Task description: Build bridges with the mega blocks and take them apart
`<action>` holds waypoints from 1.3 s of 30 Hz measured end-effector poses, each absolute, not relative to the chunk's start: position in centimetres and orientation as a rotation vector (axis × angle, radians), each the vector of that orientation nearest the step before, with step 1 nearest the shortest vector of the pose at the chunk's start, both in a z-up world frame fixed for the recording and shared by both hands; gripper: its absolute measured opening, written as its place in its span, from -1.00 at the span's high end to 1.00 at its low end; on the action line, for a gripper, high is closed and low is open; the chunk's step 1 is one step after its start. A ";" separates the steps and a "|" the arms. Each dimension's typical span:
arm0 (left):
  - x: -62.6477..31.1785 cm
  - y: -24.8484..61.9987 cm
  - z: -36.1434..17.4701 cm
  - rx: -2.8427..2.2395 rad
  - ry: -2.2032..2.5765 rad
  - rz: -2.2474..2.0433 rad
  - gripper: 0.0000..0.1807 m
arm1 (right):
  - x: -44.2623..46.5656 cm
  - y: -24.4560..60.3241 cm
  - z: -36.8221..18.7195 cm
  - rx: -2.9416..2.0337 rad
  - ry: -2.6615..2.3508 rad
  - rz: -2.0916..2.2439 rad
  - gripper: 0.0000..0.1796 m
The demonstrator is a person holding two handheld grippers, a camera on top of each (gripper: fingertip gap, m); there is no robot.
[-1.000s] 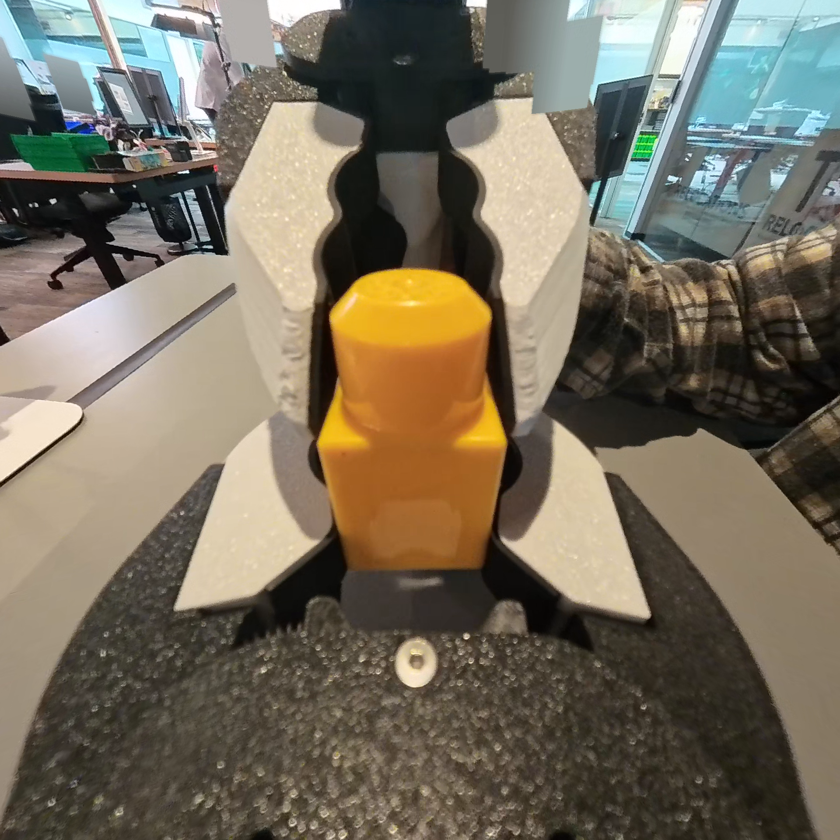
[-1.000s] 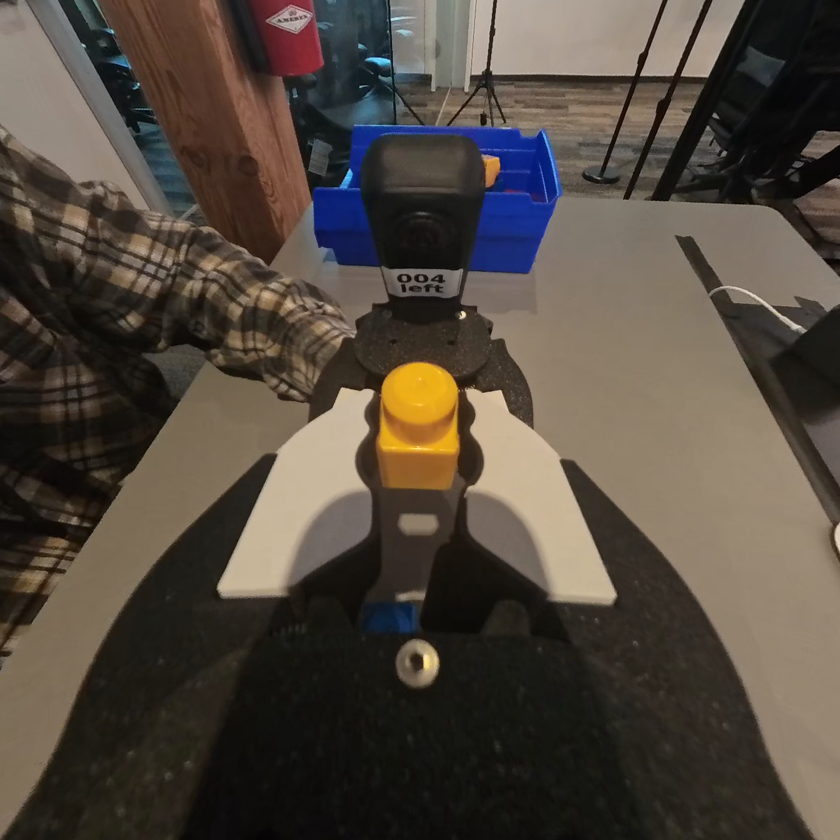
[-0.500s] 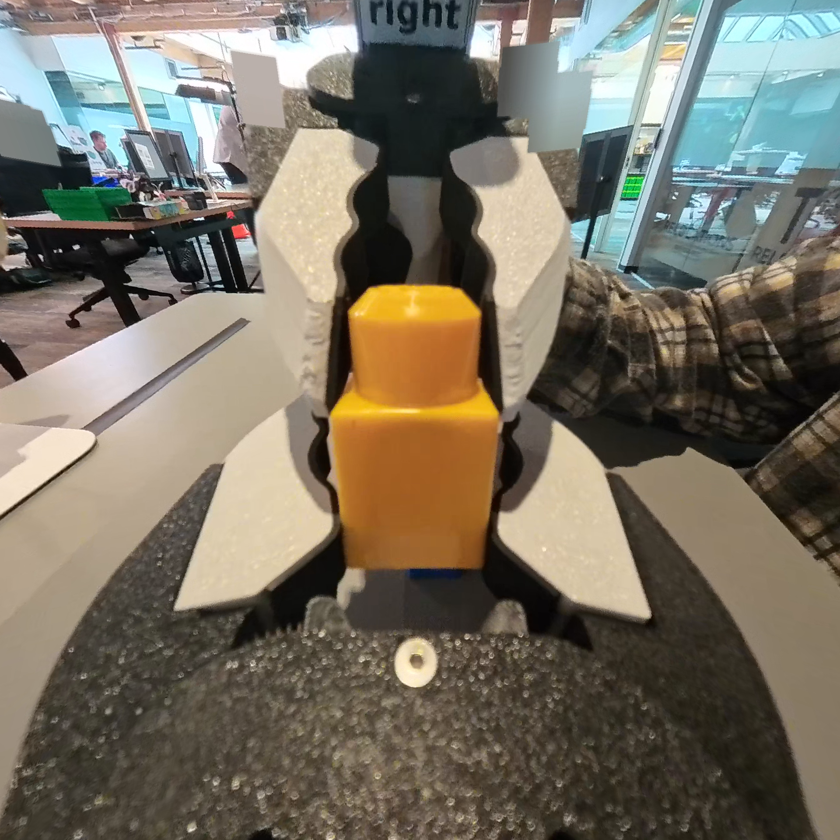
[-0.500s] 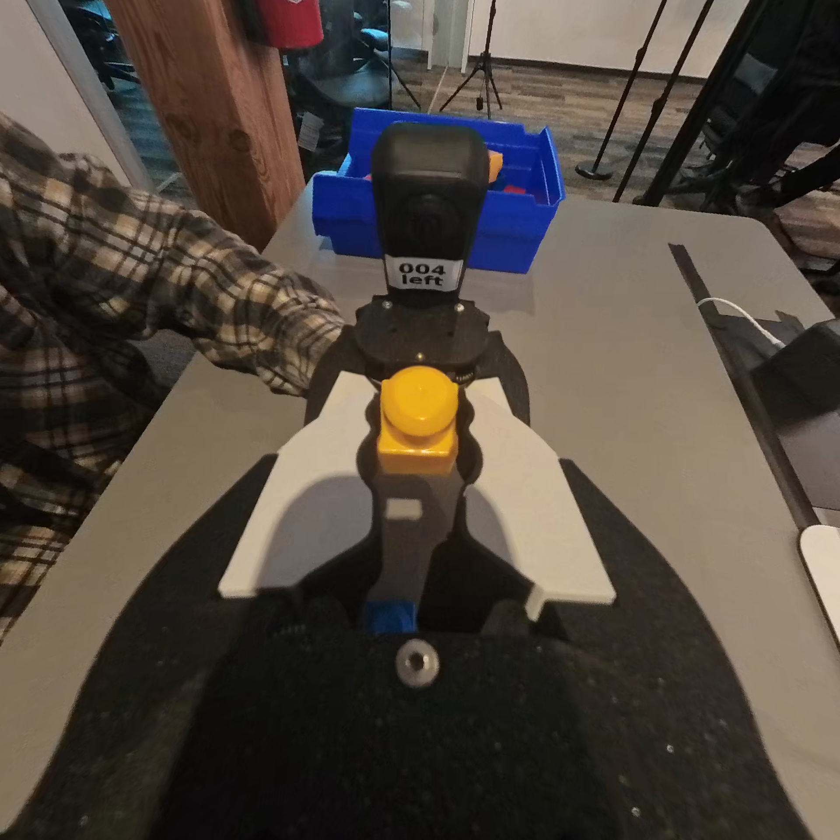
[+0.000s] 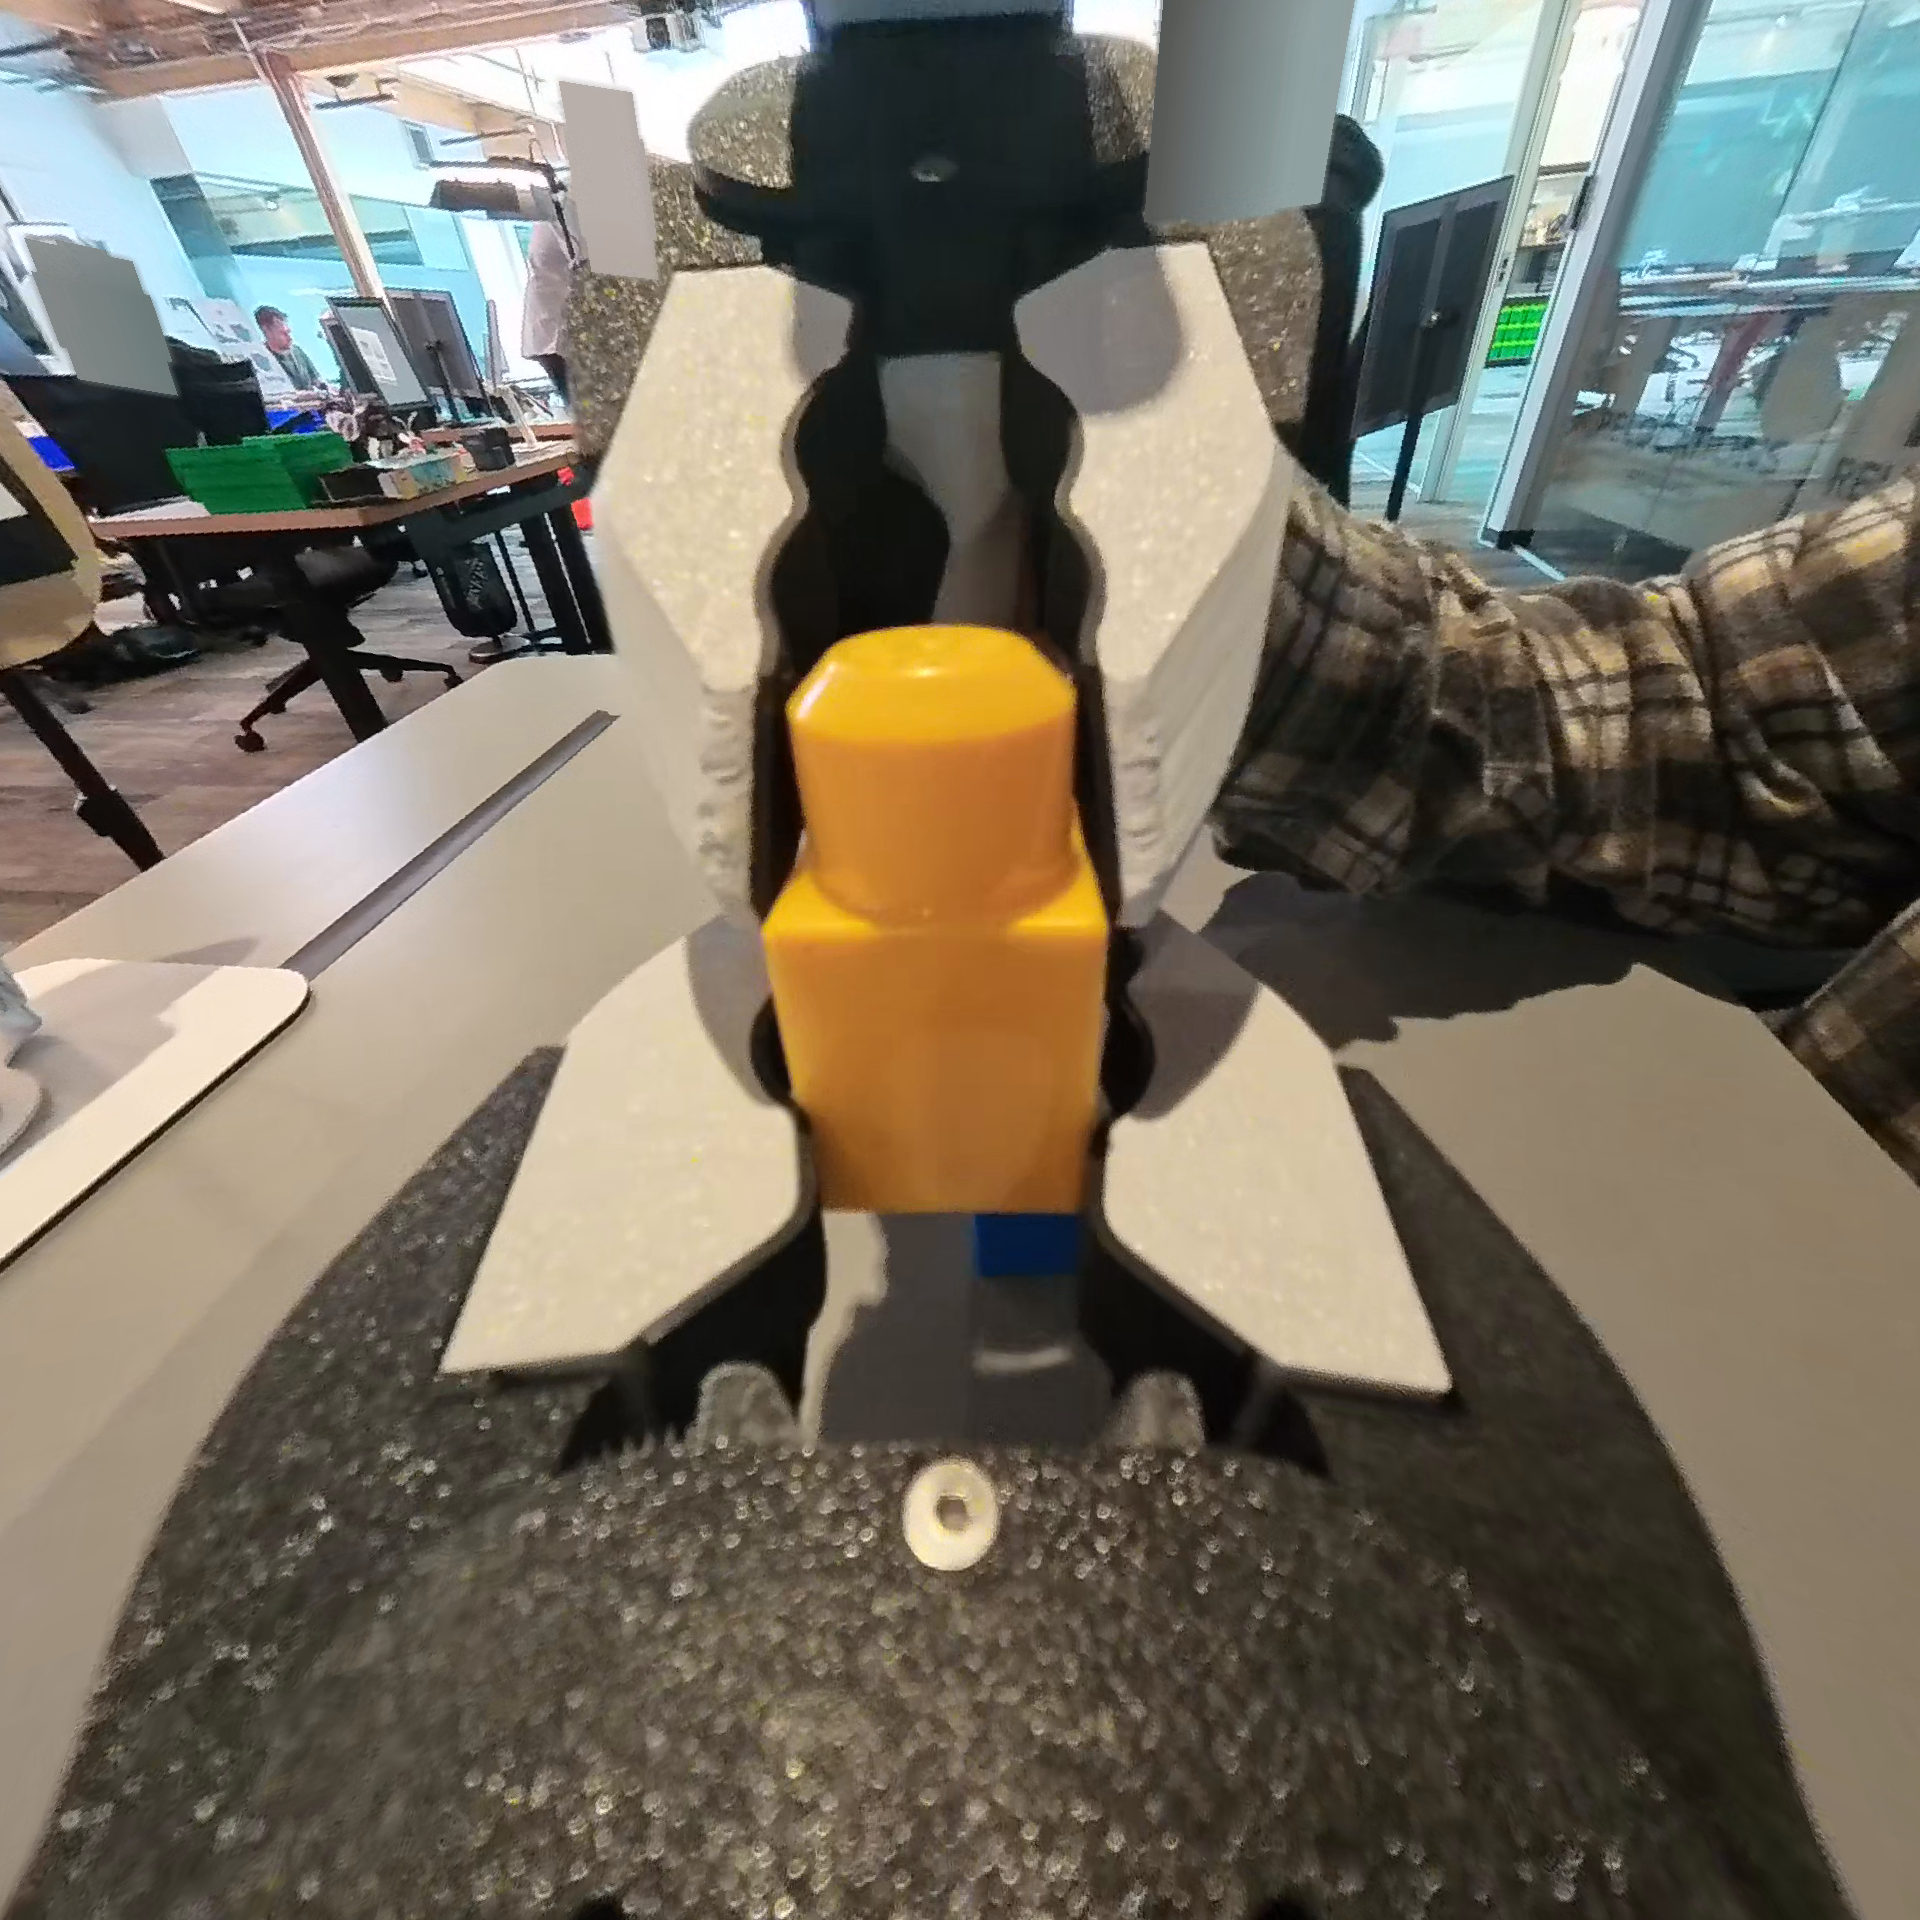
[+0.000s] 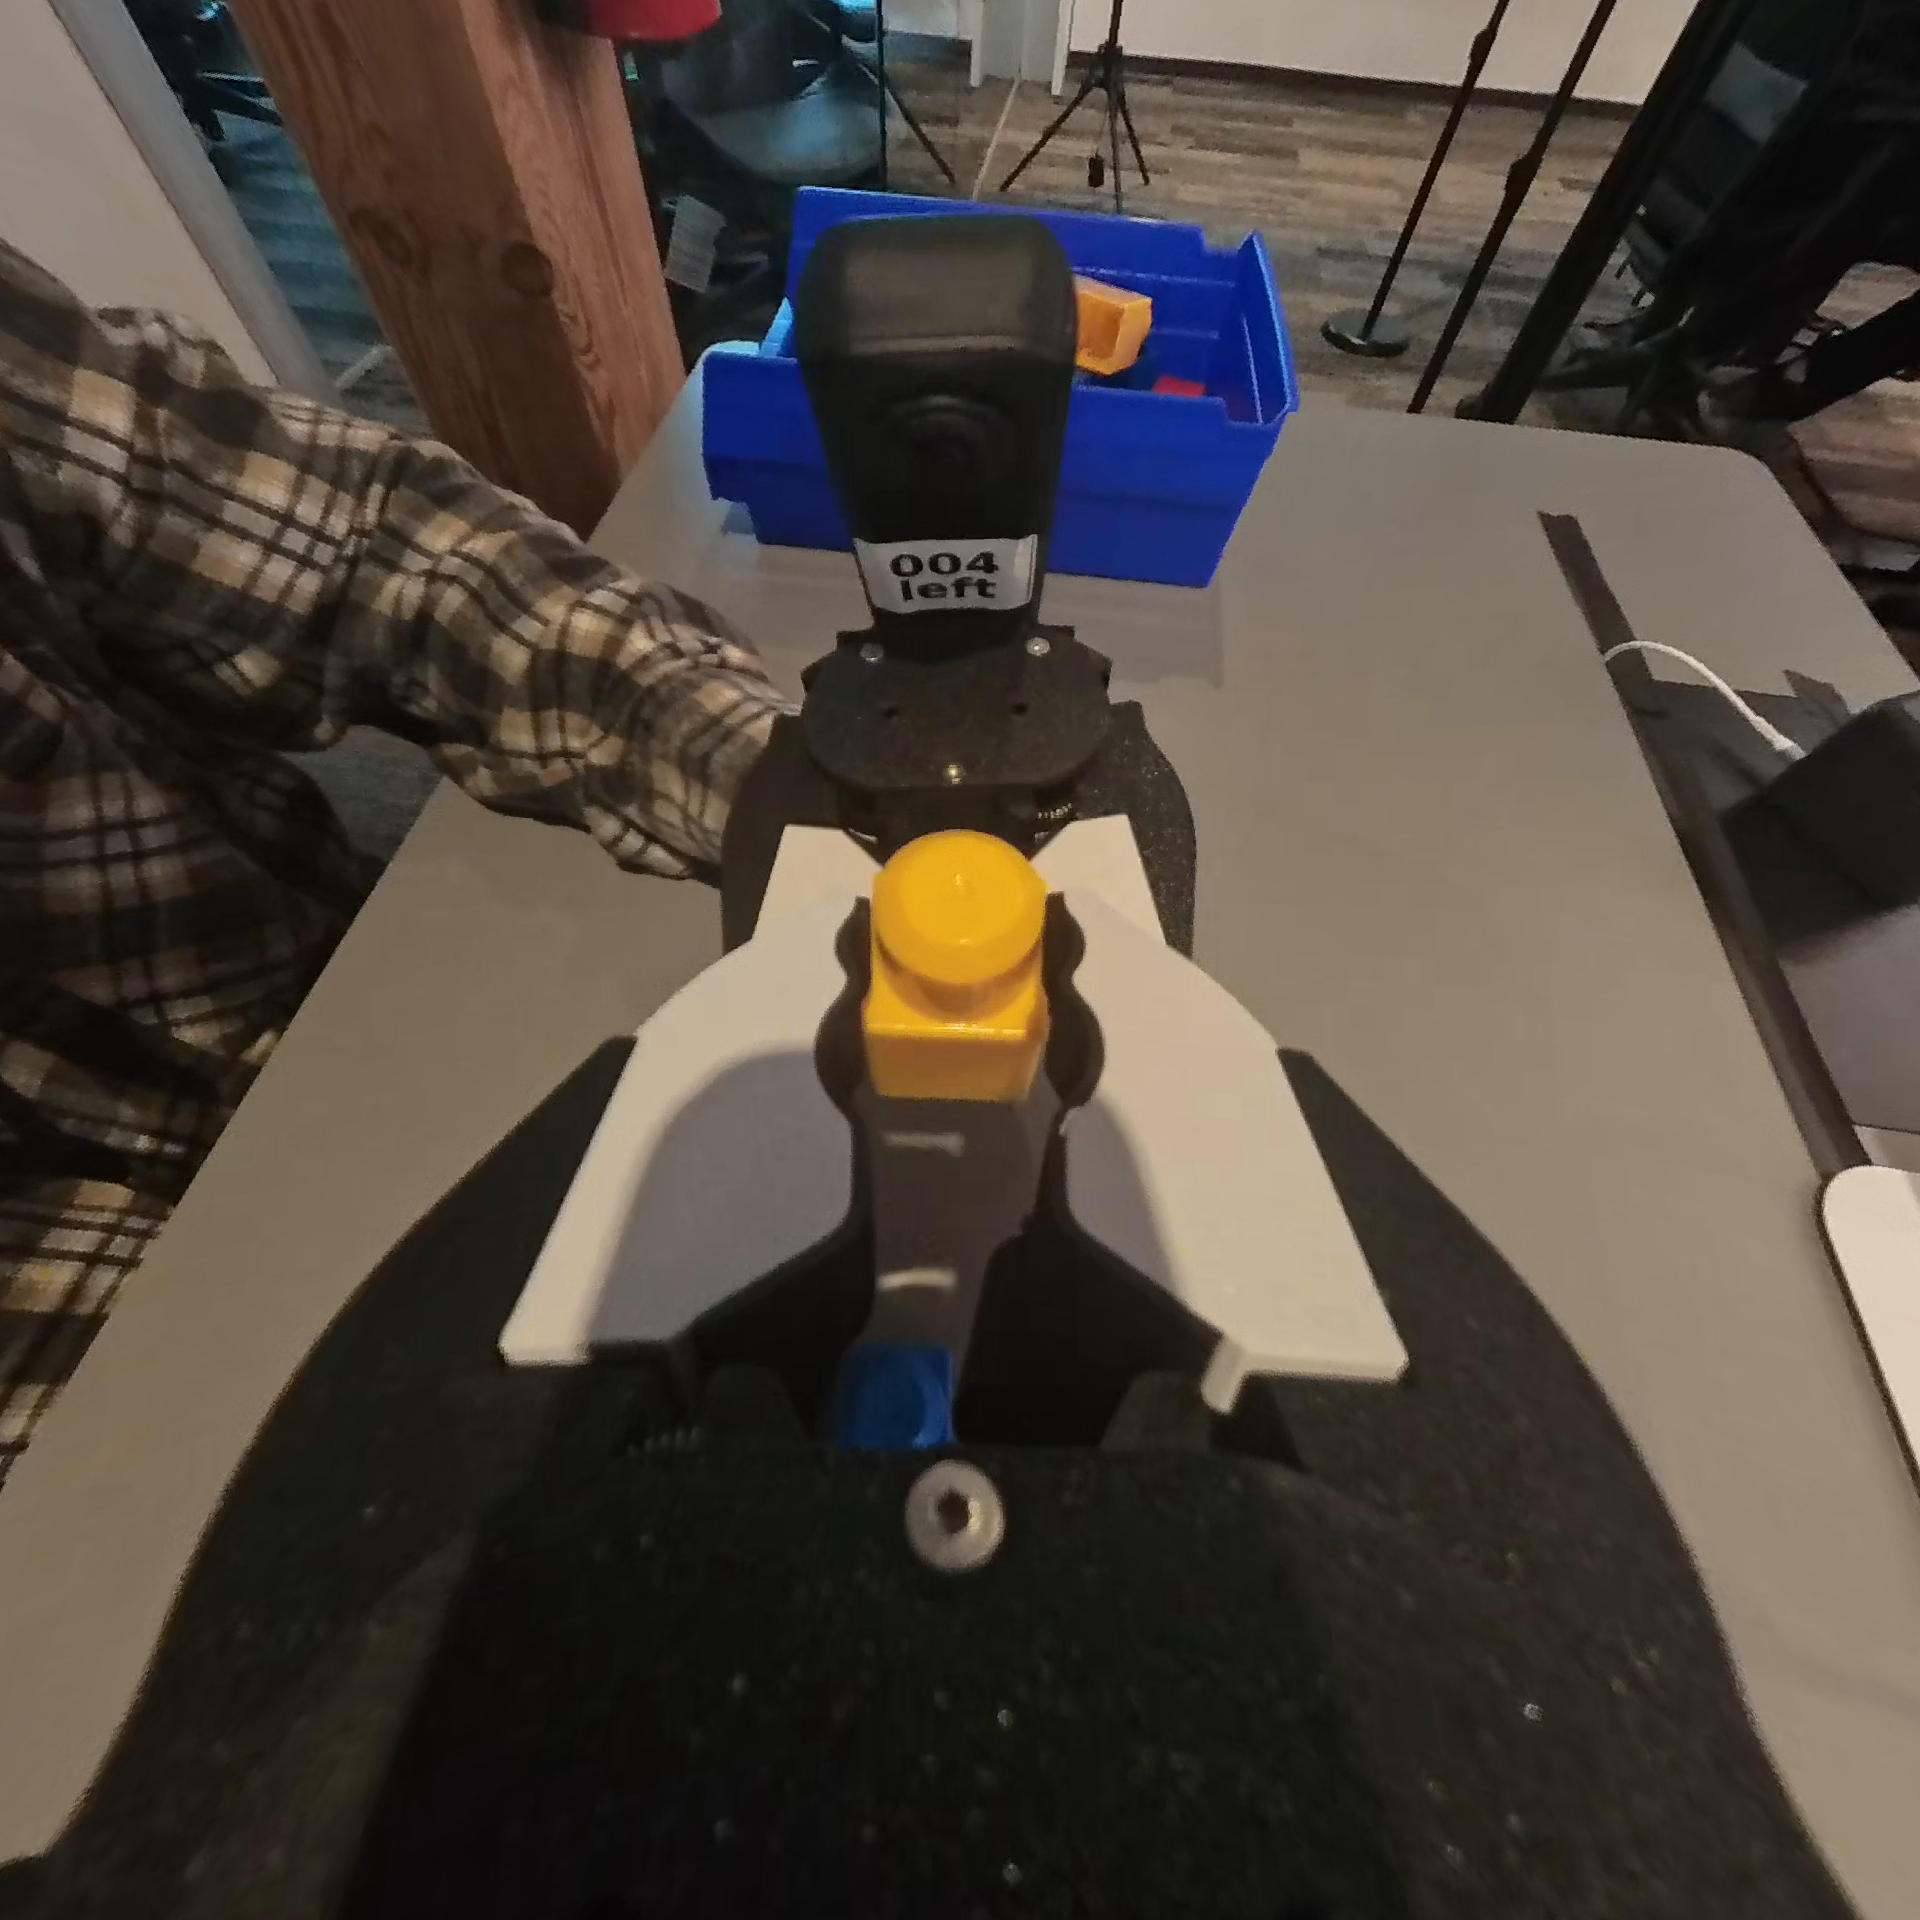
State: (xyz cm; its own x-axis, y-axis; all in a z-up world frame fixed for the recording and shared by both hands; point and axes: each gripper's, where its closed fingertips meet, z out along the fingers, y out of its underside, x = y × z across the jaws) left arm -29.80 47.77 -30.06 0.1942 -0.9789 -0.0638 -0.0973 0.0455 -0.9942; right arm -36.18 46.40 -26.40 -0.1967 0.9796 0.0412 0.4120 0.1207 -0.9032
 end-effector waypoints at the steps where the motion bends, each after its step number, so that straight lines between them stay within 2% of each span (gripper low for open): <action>1: -29.8 47.7 -30.1 -1.320 1.153 -0.977 0.38 | -36.2 46.3 -26.4 -1.354 -1.711 1.039 0.65; 6: -29.9 47.5 -29.4 -1.306 1.112 -1.049 0.41 | -36.4 46.3 -25.9 -1.284 -1.695 1.068 0.64; 11: -31.0 47.7 -28.4 -1.277 1.052 -1.126 0.45 | -35.2 46.7 -24.6 -1.212 -1.625 1.043 0.32; 14: -32.1 47.7 -27.6 -1.238 1.010 -1.177 0.46 | -32.4 46.8 -25.7 -1.258 -1.612 1.003 0.22; 24: -32.8 47.8 -27.4 -1.203 0.977 -1.178 0.47 | -28.3 46.3 -36.8 -1.509 -1.686 0.979 0.28; 30: -32.8 48.0 -28.0 -1.218 0.983 -1.185 0.48 | -28.8 46.4 -39.6 -1.553 -1.768 0.931 0.38; 33: -32.8 48.0 -28.4 -1.218 0.989 -1.198 0.48 | -29.2 46.8 -40.8 -1.566 -1.786 0.886 0.60; 37: -32.9 48.2 -28.7 -1.224 0.990 -1.188 0.49 | -29.0 47.2 -40.6 -1.655 -1.760 0.888 0.60; 39: -33.0 48.4 -28.8 -1.230 0.987 -1.184 0.48 | -28.6 47.6 -38.7 -1.678 -1.680 0.936 0.60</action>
State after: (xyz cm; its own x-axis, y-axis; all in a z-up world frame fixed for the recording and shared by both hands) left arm -33.00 48.40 -28.83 0.1498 -0.9869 0.0599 0.1188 -0.0421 -0.9920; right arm -28.59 47.61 -38.70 -0.0398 0.9963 -0.0760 0.5890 -0.0380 -0.8072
